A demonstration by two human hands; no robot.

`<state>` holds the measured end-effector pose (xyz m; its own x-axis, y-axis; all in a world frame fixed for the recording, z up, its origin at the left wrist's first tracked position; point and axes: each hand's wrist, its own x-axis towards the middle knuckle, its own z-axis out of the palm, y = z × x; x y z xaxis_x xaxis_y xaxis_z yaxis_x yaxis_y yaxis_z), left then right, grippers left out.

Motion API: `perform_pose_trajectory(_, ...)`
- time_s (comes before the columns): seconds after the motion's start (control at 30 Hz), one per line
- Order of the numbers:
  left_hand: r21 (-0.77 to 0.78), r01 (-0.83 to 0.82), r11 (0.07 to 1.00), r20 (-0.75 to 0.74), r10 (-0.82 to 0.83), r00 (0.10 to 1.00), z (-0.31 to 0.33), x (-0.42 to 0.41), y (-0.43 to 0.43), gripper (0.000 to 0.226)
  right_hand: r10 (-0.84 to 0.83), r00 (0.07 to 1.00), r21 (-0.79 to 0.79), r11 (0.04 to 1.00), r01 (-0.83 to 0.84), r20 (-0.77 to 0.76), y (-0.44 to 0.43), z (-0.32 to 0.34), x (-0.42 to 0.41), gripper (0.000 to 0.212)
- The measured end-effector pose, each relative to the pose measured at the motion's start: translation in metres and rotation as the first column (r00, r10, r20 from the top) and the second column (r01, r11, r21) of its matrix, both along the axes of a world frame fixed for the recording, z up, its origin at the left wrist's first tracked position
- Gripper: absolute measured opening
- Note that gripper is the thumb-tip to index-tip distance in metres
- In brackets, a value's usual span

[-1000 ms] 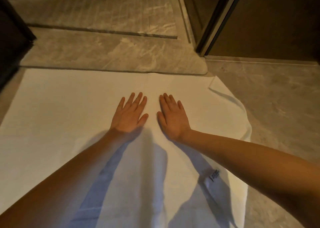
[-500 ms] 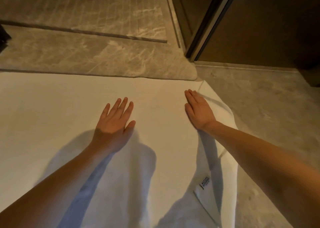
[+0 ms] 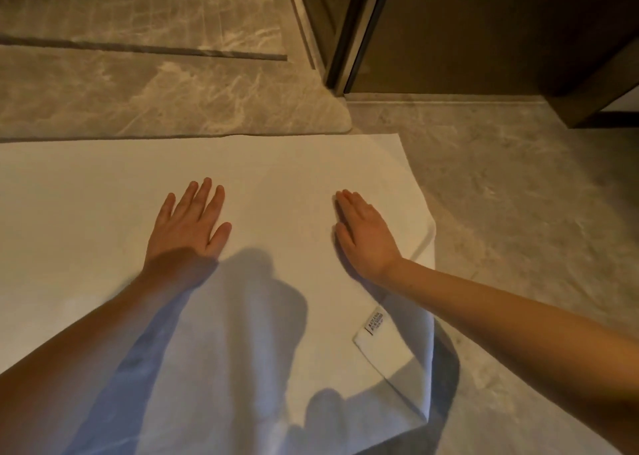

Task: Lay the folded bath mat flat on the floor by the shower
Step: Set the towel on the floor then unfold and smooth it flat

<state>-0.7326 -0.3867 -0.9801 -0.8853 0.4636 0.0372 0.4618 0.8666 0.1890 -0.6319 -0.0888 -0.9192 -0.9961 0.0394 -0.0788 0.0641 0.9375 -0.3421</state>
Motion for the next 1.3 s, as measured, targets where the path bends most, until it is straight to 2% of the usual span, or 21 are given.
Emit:
perform_pose_trajectory(0.1, -0.012, 0.007, 1.0, 0.004, -0.007, 1.0, 0.003, 0.0, 0.001, 0.068, 0.17, 0.985, -0.072, 0.983, -0.169, 0.014, -0.008, 0.008, 0.033, 0.038)
perform_pose_trajectory(0.17, -0.004, -0.007, 1.0, 0.014, 0.007, 1.0, 0.01, 0.001, 0.004, 0.07, 0.279, 0.959, -0.047, 0.96, -0.276, 0.056, 0.001, 0.016, 0.052, 0.032)
perform_pose_trajectory(0.23, 0.015, 0.004, 1.0, 0.01, -0.004, 1.0, 0.02, 0.01, 0.011, 0.071, 0.316, 0.944, -0.024, 0.949, -0.315, 0.096, 0.015, 0.024, 0.068, 0.029)
perform_pose_trajectory(0.27, 0.033, 0.04, 0.999, -0.003, -0.04, 0.999, 0.026, 0.02, 0.017, 0.07, 0.331, 0.936, -0.02, 0.943, -0.331, 0.117, 0.021, 0.026, 0.075, 0.029)
perform_pose_trajectory(0.33, 0.095, 0.223, 0.97, -0.055, -0.219, 0.974, 0.038, 0.055, 0.037, 0.065, 0.377, 0.911, -0.03, 0.925, -0.378, 0.168, 0.03, 0.032, 0.089, 0.03)
perform_pose_trajectory(0.4, 0.131, 0.445, 0.886, -0.079, -0.438, 0.895, 0.043, 0.099, 0.064, 0.062, 0.435, 0.877, -0.041, 0.899, -0.436, 0.205, 0.036, 0.036, 0.101, 0.032)
perform_pose_trajectory(0.47, 0.122, 0.581, 0.805, -0.082, -0.575, 0.814, 0.042, 0.138, 0.087, 0.061, 0.488, 0.841, -0.031, 0.868, -0.495, 0.233, 0.038, 0.04, 0.109, 0.033)
perform_pose_trajectory(0.53, 0.109, 0.643, 0.758, -0.079, -0.639, 0.765, 0.036, 0.163, 0.103, 0.059, 0.524, 0.798, 0.036, 0.829, -0.558, 0.297, 0.038, 0.042, 0.111, 0.029)
perform_pose_trajectory(0.63, 0.115, 0.649, 0.752, -0.054, -0.648, 0.76, 0.028, 0.175, 0.112, 0.06, 0.537, 0.746, 0.09, 0.785, -0.613, 0.394, 0.042, 0.05, 0.111, 0.017)
perform_pose_trajectory(0.77, 0.052, 0.653, 0.755, -0.026, -0.653, 0.757, 0.015, 0.174, 0.111, 0.065, 0.507, 0.734, 0.135, 0.774, -0.618, 0.452, 0.064, 0.065, 0.127, 0.017)
perform_pose_trajectory(0.87, 0.035, 0.649, 0.76, -0.046, -0.648, 0.761, 0.011, 0.174, 0.113, 0.066, 0.431, 0.713, 0.18, 0.774, -0.607, 0.553, 0.084, 0.07, 0.147, 0.019)
perform_pose_trajectory(0.97, 0.048, 0.65, 0.758, -0.052, -0.648, 0.76, 0.011, 0.175, 0.113, 0.066, 0.323, 0.711, 0.149, 0.845, -0.514, 0.624, 0.099, 0.079, 0.154, 0.017)
perform_pose_trajectory(1.03, 0.067, 0.655, 0.753, -0.053, -0.653, 0.756, 0.014, 0.174, 0.111, 0.064, 0.221, 0.779, 0.094, 0.937, -0.337, 0.587, 0.102, 0.084, 0.149, 0.016)
perform_pose_trajectory(1.1, 0.106, 0.641, 0.76, -0.066, -0.638, 0.767, 0.019, 0.169, 0.108, 0.061, 0.183, 0.862, 0.084, 0.964, -0.251, 0.472, 0.093, 0.086, 0.136, 0.016)
perform_pose_trajectory(1.23, 0.089, 0.585, 0.806, -0.091, -0.578, 0.811, 0.03, 0.147, 0.088, 0.059, 0.24, 0.925, 0.051, 0.962, -0.266, 0.295, 0.052, 0.08, 0.095, 0.027)
perform_pose_trajectory(1.3, 0.086, 0.554, 0.828, -0.073, -0.55, 0.832, 0.033, 0.135, 0.076, 0.059, 0.276, 0.914, 0.031, 0.954, -0.299, 0.298, 0.034, 0.076, 0.081, 0.026)
